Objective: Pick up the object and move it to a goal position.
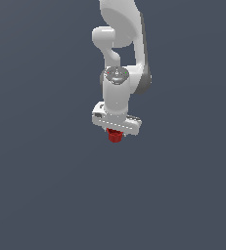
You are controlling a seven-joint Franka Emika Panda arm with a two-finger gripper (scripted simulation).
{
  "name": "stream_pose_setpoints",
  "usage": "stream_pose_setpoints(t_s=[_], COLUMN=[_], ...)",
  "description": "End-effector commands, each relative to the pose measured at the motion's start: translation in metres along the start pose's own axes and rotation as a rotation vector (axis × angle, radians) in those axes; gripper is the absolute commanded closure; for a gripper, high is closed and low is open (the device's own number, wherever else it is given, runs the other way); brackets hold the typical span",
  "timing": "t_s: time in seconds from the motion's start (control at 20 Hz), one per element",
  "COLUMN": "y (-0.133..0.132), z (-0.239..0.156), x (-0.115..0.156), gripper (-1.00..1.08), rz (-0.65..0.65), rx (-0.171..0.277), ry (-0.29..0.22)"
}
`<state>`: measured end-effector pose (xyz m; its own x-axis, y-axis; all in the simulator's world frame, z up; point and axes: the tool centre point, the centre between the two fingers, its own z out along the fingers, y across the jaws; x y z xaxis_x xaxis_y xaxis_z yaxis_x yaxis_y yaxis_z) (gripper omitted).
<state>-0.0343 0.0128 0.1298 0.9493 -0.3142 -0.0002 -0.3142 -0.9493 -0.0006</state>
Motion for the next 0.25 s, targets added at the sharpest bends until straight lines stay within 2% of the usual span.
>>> stream_pose_setpoints(t_s=[0.0, 0.2], y=[0.003, 0.0012], z=[-0.0045, -0.0025], x=[0.0021, 0.0023], gripper=[1.08, 1.08], rz=[-0.002, -0.002], rx=[0.0, 0.0], ry=[0.0, 0.0])
